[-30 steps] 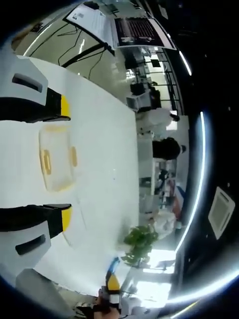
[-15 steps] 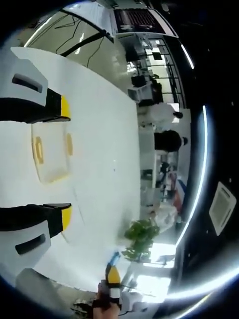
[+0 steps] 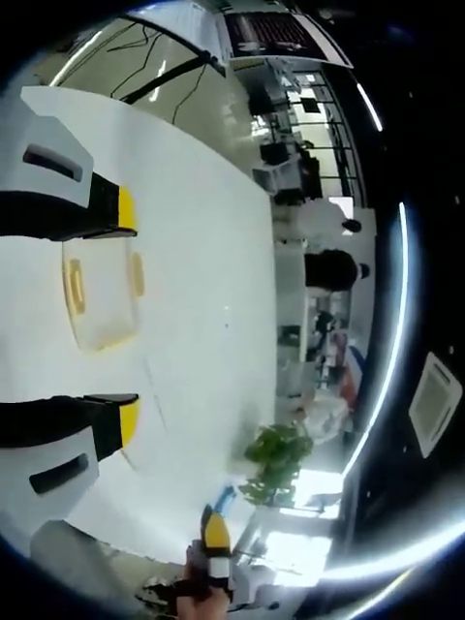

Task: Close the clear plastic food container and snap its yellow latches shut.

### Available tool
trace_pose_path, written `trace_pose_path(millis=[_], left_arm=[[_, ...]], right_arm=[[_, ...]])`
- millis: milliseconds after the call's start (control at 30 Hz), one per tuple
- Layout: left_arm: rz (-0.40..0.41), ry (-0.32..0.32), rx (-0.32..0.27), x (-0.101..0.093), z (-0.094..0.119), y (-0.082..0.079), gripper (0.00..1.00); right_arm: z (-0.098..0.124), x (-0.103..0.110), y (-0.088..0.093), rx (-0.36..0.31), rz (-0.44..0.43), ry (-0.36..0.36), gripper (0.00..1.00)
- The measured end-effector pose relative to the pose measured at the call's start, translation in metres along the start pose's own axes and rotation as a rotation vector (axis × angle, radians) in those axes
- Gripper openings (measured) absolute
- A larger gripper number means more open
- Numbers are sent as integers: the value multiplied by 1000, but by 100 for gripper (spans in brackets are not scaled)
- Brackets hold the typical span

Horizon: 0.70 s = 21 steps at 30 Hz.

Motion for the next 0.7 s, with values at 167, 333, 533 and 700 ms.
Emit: trace_pose_path(millis=[167,333,533,700], left_arm=[[-5,18,8,2,1,4,62],[-46,2,28,7,4,8,62],[-42,-28,27,14,8,11,61],[-40,-37,40,22,9,17,60]], right_arm=[[-5,4,5,17,1,-11,67],[-10,10,8,28,5,-22,67],[-17,15,8,33,16,-34,66],[-26,20,8,38,21,-48,66]])
Point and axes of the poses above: the point that each gripper's makers call its tool centre point, and the gripper's own axes: z roughly backward along the fingers, x roughly to its left, y roughly out of its underside, the point moved 8 cm from there along z, roughly backward along the fingers, and after that the axes turned 13 degrees about -z, right-handed, at the moved point
